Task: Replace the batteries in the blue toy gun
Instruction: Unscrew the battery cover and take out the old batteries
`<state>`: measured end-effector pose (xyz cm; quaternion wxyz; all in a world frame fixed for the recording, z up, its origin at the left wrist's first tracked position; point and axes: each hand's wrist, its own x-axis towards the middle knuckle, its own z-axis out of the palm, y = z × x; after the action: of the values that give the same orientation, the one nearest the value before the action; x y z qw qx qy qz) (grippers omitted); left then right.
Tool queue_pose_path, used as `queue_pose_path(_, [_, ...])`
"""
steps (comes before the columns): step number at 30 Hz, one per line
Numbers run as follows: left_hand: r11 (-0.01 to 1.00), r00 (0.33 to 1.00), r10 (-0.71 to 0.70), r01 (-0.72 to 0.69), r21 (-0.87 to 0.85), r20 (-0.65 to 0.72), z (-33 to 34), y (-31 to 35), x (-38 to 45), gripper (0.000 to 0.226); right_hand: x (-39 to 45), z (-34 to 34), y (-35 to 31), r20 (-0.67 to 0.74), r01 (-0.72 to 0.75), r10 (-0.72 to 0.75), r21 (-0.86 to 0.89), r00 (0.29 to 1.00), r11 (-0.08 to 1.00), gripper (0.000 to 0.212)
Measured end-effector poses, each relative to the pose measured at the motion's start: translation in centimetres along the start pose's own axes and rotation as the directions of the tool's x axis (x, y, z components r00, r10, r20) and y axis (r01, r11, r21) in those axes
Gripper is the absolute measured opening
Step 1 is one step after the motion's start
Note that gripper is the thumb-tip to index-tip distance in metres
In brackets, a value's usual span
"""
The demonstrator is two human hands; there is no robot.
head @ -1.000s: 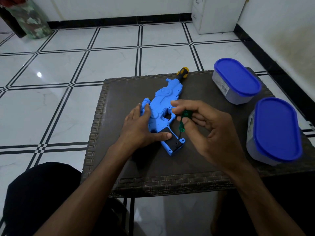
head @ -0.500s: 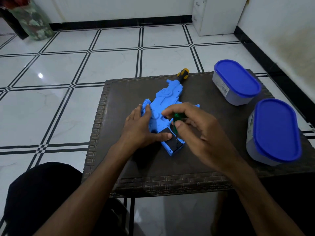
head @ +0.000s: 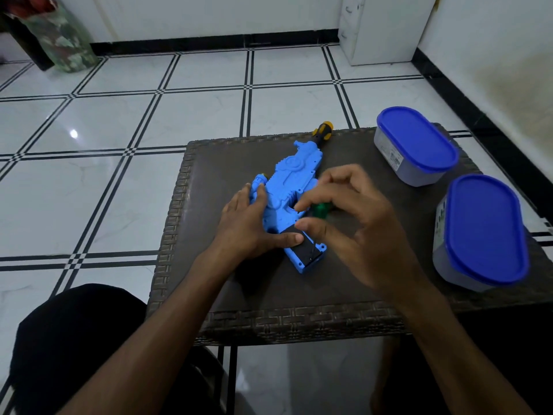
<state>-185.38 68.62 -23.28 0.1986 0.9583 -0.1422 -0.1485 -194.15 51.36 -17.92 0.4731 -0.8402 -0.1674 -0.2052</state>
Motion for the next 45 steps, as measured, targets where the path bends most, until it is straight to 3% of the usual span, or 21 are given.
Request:
queue_pose_path(2, [1.000, 1.000, -0.005, 0.005, -0.007, 0.005, 0.03, 0.01, -0.05, 0.120, -0.06, -0.02, 0.20, -0.036, 0.013, -0.014, -0.022, 0.999, 1.000, 0.018])
queue_pose_path(6, [1.000, 1.000, -0.015, 0.015, -0.012, 0.016, -0.03, 0.10, -0.13, 0.121, -0.25, -0.02, -0.12, 0.019, -0.060, 0.058, 0.135, 0.998, 0.989, 0.029])
queue_pose_path(12, [1.000, 1.000, -0.005, 0.005, -0.002, 0.013, -0.11, 0.12, -0.08, 0.119, -0.23, -0.08, -0.07, -0.016, 0.016, -0.017, -0.041, 1.000, 0.999, 0.023])
queue_pose_path(17, [1.000, 1.000, -0.014, 0.014, 0.013, 0.020, -0.17, 0.23, -0.20, 0.120, -0.34, -0.31, -0.47, 0.041, -0.084, 0.080, 0.116, 0.996, 0.990, 0.032])
queue_pose_path(25, [1.000, 1.000, -0.013, 0.012, 0.012, 0.022, -0.24, 0.28, -0.24, 0.119, -0.21, -0.51, -0.03, -0.047, 0.066, -0.069, -0.074, 0.997, 0.995, 0.016])
queue_pose_path(29, [1.000, 1.000, -0.016, 0.015, 0.017, 0.017, -0.15, 0.27, -0.20, 0.120, -0.46, -0.60, 0.00, 0.005, -0.006, 0.006, 0.014, 1.000, 1.000, 0.031])
queue_pose_path(35, [1.000, 1.000, -0.010, 0.010, 0.001, 0.017, -0.07, 0.13, -0.16, 0.119, -0.39, -0.50, 0.29, 0.000, 0.065, -0.066, -0.097, 0.998, 0.993, 0.029])
queue_pose_path(38, [1.000, 1.000, -0.015, 0.015, 0.004, 0.020, -0.02, 0.14, -0.13, 0.121, -0.50, -0.50, 0.10, -0.016, 0.019, -0.020, -0.038, 1.000, 0.999, 0.038])
queue_pose_path(45, [1.000, 1.000, -0.007, 0.007, -0.005, 0.003, 0.07, 0.11, -0.12, 0.121, -0.69, -0.77, -0.03, -0.041, -0.017, 0.018, 0.013, 0.999, 1.000, 0.027])
